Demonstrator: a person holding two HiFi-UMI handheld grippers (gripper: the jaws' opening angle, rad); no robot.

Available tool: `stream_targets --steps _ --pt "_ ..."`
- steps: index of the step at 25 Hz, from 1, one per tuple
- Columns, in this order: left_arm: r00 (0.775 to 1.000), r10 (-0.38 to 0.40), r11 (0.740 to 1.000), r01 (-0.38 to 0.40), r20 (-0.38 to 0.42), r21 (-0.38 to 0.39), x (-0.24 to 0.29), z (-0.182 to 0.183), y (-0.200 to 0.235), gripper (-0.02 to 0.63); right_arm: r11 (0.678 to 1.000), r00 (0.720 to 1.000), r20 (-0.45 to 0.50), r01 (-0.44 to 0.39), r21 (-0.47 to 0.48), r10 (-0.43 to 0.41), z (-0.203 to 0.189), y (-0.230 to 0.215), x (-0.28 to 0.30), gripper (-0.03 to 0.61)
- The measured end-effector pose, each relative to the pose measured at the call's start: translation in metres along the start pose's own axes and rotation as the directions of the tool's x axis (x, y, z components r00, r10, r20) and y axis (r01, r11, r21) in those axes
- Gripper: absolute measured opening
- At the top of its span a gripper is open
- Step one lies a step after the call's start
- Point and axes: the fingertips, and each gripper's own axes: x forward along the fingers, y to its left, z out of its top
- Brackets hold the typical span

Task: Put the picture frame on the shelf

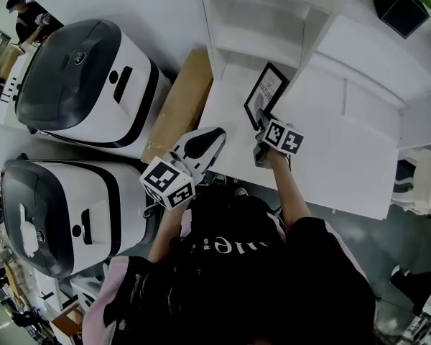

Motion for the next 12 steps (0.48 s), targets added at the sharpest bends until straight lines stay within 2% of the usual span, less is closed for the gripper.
stream_targets --steps 12 --pt "0.998 -0.044 0.999 0.045 -0.041 0.005 0.005 0.003 0.032 0.029 0.997 0.993 0.087 0.076 0.034 -0.079 0.026 -0.016 0.03 0.089"
